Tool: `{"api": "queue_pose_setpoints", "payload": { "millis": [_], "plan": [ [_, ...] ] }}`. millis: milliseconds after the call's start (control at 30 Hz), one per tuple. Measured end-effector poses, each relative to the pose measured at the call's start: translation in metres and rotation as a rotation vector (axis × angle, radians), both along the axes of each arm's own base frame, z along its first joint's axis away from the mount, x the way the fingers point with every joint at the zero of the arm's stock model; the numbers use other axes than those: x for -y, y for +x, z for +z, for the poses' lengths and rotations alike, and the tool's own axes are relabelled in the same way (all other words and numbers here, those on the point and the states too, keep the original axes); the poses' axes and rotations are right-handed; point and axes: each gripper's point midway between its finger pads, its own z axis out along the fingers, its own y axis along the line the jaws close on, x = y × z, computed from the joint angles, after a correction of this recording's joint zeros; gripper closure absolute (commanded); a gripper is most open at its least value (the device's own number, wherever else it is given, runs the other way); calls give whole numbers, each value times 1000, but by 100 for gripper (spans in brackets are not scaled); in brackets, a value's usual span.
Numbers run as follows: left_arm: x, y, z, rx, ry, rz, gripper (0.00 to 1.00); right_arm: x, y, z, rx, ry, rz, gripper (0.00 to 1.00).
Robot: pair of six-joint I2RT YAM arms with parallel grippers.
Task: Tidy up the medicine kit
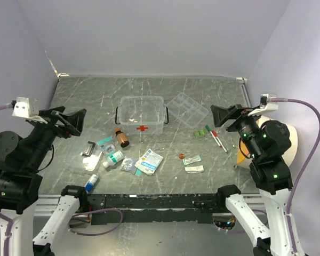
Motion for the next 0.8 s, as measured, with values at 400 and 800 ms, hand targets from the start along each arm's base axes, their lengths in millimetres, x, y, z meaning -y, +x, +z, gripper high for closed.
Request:
{"api": "queue_pose_setpoints", "payload": {
  "millis": [400, 800],
  "plan": [
    [53, 11, -63, -126, 37, -309, 3, -17, 22, -57, -140, 6, 144, 9],
    [79, 20, -116, -261, -3, -462, 0, -43, 48, -100, -296, 68, 307, 20]
  ]
}}
